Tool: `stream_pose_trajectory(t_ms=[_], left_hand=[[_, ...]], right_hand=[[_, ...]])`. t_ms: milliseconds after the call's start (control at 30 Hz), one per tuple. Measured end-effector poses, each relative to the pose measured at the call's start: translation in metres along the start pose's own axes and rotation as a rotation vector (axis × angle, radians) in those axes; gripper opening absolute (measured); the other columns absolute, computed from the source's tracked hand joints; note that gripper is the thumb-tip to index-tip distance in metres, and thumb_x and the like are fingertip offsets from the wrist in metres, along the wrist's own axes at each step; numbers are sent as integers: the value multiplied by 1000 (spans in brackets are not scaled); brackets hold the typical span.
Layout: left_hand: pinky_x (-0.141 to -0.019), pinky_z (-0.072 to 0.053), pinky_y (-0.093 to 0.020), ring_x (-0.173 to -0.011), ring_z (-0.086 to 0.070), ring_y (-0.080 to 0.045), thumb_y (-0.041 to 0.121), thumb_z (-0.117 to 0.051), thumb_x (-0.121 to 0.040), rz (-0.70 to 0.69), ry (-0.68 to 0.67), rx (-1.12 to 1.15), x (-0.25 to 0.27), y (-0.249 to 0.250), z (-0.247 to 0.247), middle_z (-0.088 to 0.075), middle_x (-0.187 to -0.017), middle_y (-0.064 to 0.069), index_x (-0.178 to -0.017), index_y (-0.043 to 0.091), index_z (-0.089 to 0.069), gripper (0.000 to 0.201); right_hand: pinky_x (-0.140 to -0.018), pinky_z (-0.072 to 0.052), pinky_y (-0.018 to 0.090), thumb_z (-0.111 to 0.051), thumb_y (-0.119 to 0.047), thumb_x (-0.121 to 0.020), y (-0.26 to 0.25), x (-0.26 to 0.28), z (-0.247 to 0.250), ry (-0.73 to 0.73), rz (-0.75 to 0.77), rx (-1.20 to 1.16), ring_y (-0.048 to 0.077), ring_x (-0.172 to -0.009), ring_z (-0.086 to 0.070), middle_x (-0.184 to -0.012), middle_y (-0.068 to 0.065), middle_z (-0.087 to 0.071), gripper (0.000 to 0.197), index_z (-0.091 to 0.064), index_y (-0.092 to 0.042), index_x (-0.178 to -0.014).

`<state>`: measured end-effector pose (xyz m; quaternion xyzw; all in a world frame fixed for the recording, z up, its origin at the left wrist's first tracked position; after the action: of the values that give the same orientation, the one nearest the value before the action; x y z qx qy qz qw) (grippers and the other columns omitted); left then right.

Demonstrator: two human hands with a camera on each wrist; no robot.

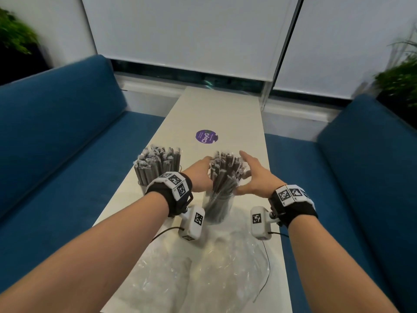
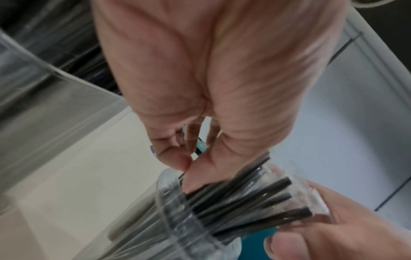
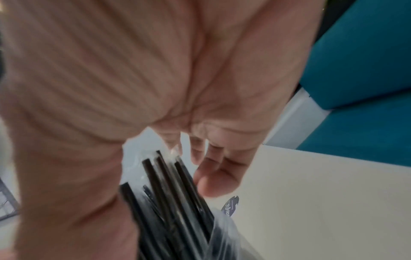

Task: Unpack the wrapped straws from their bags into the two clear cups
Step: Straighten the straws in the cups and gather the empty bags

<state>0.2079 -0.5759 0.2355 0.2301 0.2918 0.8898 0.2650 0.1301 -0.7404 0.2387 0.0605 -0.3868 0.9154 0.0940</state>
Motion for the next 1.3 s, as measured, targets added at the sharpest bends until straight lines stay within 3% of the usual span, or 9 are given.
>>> stream_pose_trajectory(t_ms=[67, 200, 333, 467, 733, 933, 1033, 1167, 1300], left_hand=[[-73, -50, -33, -96, -65, -28, 5, -79, -78, 11, -18, 50, -1, -1, -4, -63, -116, -14, -155, 11, -15, 101], [-96, -51, -38, -115, -63, -30, 10, -87, -69, -43, -1, 130, -5, 6, -5, -63, -130, -11, -155, 16, -22, 108], [-89, -58, -40, -103, -70, -31, 15, -82, -76, -89, 104, 134, -5, 9, 7, -74, -111, -12, -121, 14, -67, 48], [-84, -62, -48, -93, -75, -35, 11, -77, -82, -81, 32, 187, -2, 7, 4, -77, -101, -18, -110, 7, -71, 29], [-97, -55, -45, -111, -66, -29, 11, -90, -63, -47, -15, 78, 5, -1, -1, -65, -132, -6, -138, 18, -52, 84], [-93, -45, -29, -126, -57, -30, 18, -91, -69, -88, -77, 16, 11, 4, -13, -56, -144, -7, -156, 18, -28, 107], [-105, -49, -40, -122, -62, -27, 27, -82, -79, -121, 5, 118, 8, 9, -6, -67, -135, -6, -144, 21, -53, 72], [-83, -60, -43, -99, -70, -34, 18, -68, -94, -123, 55, 192, 11, 17, 10, -74, -112, -12, -121, 13, -69, 28], [-87, -62, -46, -100, -73, -33, 14, -71, -91, -51, 10, 233, 5, 9, 9, -75, -112, -16, -118, 8, -70, 27]], right_hand=[[-105, -49, 41, -99, -28, -65, 0, 1, -8, -41, -25, 59, 28, -132, -50, -167, 2, -19, 142, 1, -27, -166], [-114, -39, 35, -100, -23, -62, -13, -10, -21, 0, 8, -37, 28, -142, -48, -159, 6, -42, 143, -1, -23, -165], [-89, -51, 30, -92, -18, -71, -22, -14, -4, 133, 118, 11, 23, -108, -68, -115, -2, -68, 75, -58, -23, -137], [-76, -51, 26, -84, -8, -78, -16, -12, 9, 178, 128, -71, 13, -83, -68, -92, -6, -72, 37, -72, -24, -109], [-88, -60, 37, -92, -5, -71, 8, 2, -1, 76, 15, -178, 24, -112, -65, -158, 0, -38, 128, -8, -36, -163], [-114, -43, 38, -101, -33, -58, 9, 11, -25, 34, 19, 33, 18, -129, -45, -151, -3, -27, 140, -9, -29, -164], [-109, -49, 37, -95, -43, -67, 1, 2, -21, 141, 58, -123, 15, -124, -57, -141, -6, -54, 104, -39, -29, -153], [-76, -47, 24, -81, -25, -88, -7, 7, 5, 208, 109, -96, 10, -90, -67, -102, -9, -72, 35, -68, -24, -121], [-62, -51, 20, -78, -12, -89, -5, 4, 11, 135, 92, -139, 10, -77, -64, -94, -10, -70, 33, -67, -27, -116]])
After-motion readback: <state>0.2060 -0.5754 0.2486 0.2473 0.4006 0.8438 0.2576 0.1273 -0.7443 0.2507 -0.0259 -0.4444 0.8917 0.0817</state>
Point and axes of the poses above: each hand's wrist, its own x-axis away from the middle knuckle, its own z-axis out of the back of the hand, y = z × x, the point moved 6 cm from there along -x, towards the middle knuckle
